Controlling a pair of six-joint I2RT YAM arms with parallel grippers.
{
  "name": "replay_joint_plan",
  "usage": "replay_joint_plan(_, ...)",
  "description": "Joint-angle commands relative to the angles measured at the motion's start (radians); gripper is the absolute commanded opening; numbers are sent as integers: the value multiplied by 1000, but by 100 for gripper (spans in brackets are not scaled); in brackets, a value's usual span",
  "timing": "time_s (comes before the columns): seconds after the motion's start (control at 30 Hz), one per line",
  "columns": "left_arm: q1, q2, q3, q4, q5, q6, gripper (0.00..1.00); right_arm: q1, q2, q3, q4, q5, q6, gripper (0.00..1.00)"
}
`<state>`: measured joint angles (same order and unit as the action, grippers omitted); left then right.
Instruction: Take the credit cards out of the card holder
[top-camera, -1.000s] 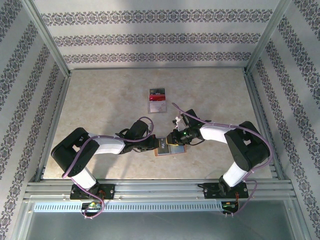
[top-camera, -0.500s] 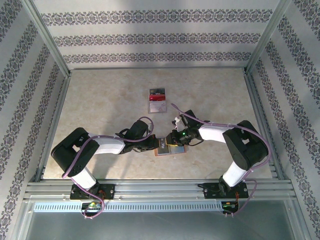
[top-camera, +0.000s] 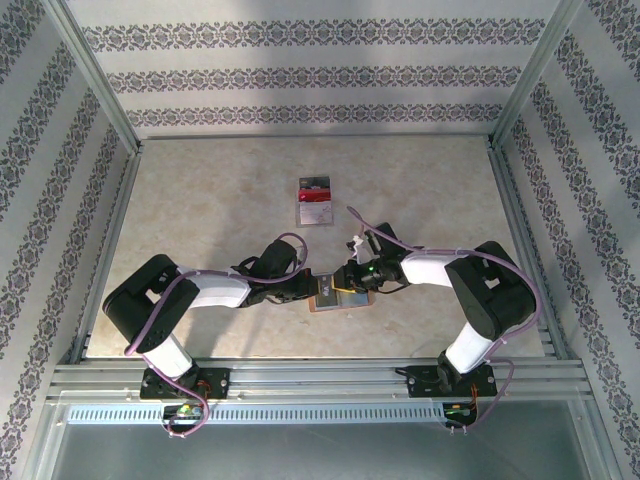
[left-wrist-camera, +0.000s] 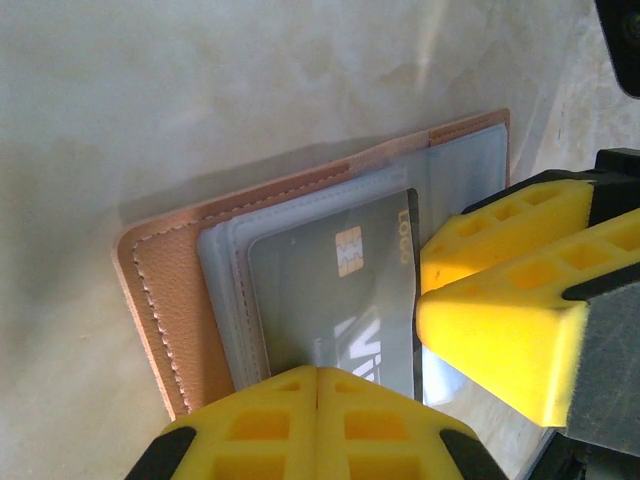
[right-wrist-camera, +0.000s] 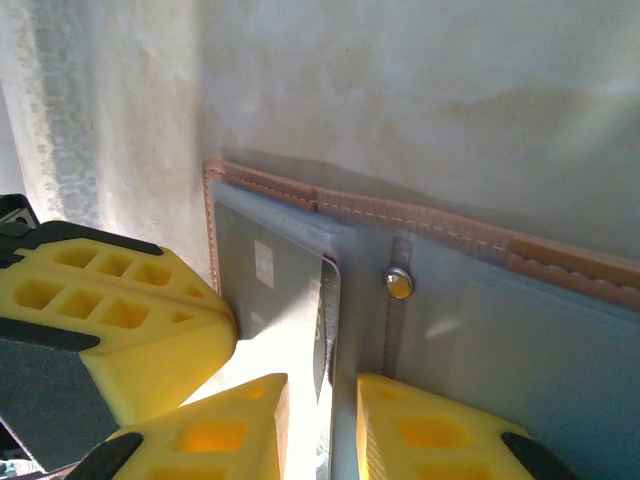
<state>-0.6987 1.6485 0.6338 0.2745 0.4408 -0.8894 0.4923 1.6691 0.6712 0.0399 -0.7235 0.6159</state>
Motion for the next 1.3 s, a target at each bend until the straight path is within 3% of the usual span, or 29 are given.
replay_joint_plan(0.0, 8, 54, -14, -141, -60, 15, 0, 0, -14, -21, 56, -60, 15, 24)
replay_joint_plan(1.1, 8, 62, -13, -152, -67, 18, 0, -18, -6, -58, 121, -94, 30, 16)
replay_joint_plan(1.27, 8, 62, -12, -160, -71, 19, 0, -21, -14, -62, 118, -88, 28, 10)
